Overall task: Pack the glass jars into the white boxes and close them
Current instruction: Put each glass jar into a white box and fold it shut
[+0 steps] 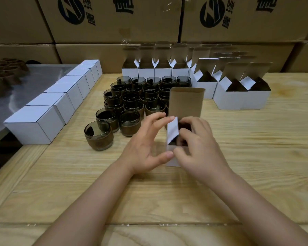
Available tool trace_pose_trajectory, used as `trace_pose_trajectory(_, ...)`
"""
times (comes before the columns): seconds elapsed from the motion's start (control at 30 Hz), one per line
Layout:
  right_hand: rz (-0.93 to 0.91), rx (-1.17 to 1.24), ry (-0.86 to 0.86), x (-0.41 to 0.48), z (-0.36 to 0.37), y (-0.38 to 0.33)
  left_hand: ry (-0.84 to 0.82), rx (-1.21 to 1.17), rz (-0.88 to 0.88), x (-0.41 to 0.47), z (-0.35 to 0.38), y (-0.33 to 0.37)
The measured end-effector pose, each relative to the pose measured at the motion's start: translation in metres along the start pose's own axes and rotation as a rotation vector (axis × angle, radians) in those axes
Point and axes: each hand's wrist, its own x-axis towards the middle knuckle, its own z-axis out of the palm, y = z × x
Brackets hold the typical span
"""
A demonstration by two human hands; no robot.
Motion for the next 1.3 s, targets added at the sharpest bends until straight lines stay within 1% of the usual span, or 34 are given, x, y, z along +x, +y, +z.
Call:
trace_pose_trajectory(0.1,0.016,0.133,0.008,0.011,0.006,-0.002,-0.007,-0.009,-0.027,-0.001,-0.003,-0.001)
trace_pose_trajectory(0.2,-0.025,0.262,0.046,0.013,0.011,0.007,-0.016,0.032,0.004,0.001,-0.001,0.0)
trace_pose_trajectory(0.27,-0.04,0.356,0.113,0.012,0.014,0.014,-0.007,0.057,0.014,0.001,0.0,-0.001)
trace_pose_trajectory(0.33,-0.049,0.423,0.224,0.011,0.015,0.019,0.003,0.053,0.004,0.0,0.0,-0.002)
trace_pose_trajectory(0.43,-0.006,0.502,0.322,0.014,0.012,0.027,0.057,0.016,-0.036,0.001,-0.001,-0.003)
trace_pose_trajectory(0.47,0.021,0.527,0.32,0.014,0.01,0.031,0.108,0.003,-0.049,0.001,-0.001,-0.003)
trace_pose_trajectory(0.53,0.115,0.62,0.25,0.016,0.006,0.038,0.219,-0.024,-0.075,0.001,-0.003,-0.003)
trace_pose_trajectory(0.63,0.223,0.778,0.094,0.018,0.004,0.044,0.278,-0.059,-0.146,0.002,-0.003,-0.002)
trace_pose_trajectory(0.7,0.203,0.75,0.023,0.017,0.005,0.044,0.262,-0.121,-0.198,0.004,-0.003,0.0)
trace_pose_trajectory(0.8,0.182,0.718,-0.039,0.019,0.008,0.044,0.204,-0.188,-0.215,0.006,-0.003,0.001)
trace_pose_trajectory(0.93,0.198,0.663,-0.118,0.019,0.014,0.05,0.156,-0.428,-0.309,0.006,-0.002,0.005)
trace_pose_trajectory(1.0,0.194,0.666,-0.129,0.018,0.017,0.053,0.159,-0.447,-0.331,0.005,-0.004,0.004)
trace_pose_trajectory(1.1,0.185,0.684,-0.107,0.02,0.021,0.056,0.145,-0.372,-0.34,0.003,-0.006,0.003)
trace_pose_trajectory(1.17,0.18,0.698,-0.026,0.021,0.023,0.059,0.155,-0.296,-0.339,0.002,-0.007,0.003)
trace_pose_trajectory(1.23,0.222,0.712,0.09,0.024,0.023,0.063,0.179,-0.232,-0.335,0.003,-0.009,0.003)
trace_pose_trajectory(1.27,0.238,0.685,0.121,0.027,0.023,0.067,0.187,-0.218,-0.336,0.003,-0.009,0.004)
trace_pose_trajectory(1.3,0.243,0.638,0.116,0.031,0.023,0.071,0.191,-0.212,-0.337,0.003,-0.009,0.004)
